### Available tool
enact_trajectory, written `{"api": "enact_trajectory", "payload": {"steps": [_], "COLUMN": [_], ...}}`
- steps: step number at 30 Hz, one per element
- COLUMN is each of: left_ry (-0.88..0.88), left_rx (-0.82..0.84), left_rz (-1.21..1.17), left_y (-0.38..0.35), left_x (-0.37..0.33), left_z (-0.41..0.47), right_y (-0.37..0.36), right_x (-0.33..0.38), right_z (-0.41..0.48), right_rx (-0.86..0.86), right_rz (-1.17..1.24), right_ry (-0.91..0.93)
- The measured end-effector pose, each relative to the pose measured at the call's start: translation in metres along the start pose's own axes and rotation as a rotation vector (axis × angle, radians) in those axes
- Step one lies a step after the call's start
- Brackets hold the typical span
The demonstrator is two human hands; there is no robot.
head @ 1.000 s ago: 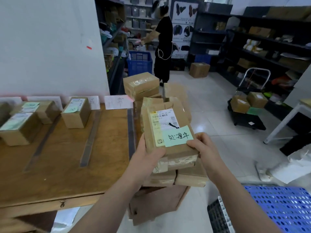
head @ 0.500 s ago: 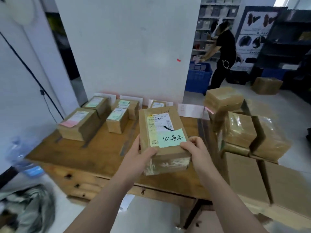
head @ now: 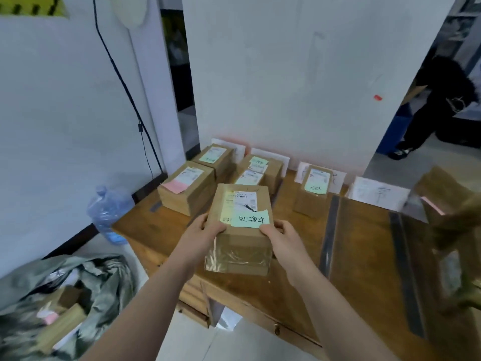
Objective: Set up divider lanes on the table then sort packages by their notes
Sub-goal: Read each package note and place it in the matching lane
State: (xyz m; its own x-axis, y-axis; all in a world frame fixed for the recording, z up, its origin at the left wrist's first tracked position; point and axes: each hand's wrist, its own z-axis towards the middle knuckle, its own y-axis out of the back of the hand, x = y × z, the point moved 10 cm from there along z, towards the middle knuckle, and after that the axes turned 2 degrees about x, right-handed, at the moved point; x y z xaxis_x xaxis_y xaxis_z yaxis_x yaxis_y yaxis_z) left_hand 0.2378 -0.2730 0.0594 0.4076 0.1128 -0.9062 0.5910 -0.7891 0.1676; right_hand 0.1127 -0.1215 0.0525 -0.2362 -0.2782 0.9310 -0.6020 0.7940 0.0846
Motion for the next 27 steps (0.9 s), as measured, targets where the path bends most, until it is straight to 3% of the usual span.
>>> {"api": "enact_trajectory", "payload": {"steps": [10,22,27], "left_ry": [0.067,0.132,0.121], "left_rx": [0.060,0.351,0.398], "left_rz": [0.037,0.180,0.261], "left_y": [0.044,0.054,0.049], "left_x": [0.020,0.055,0.067], "left_z": [0.101,0.183,0.192], "right_y": [-0.059,-0.092,-0.094], "right_x": [-0.018,-0.074,-0.085], "right_z": [0.091,0.121,0.126], "right_rx": [0.013,-0.246,-0.314], "right_rz": [-0.076,-0.014,-0.066], "right_ry": [-0.145,-0.309,-0.257]}}
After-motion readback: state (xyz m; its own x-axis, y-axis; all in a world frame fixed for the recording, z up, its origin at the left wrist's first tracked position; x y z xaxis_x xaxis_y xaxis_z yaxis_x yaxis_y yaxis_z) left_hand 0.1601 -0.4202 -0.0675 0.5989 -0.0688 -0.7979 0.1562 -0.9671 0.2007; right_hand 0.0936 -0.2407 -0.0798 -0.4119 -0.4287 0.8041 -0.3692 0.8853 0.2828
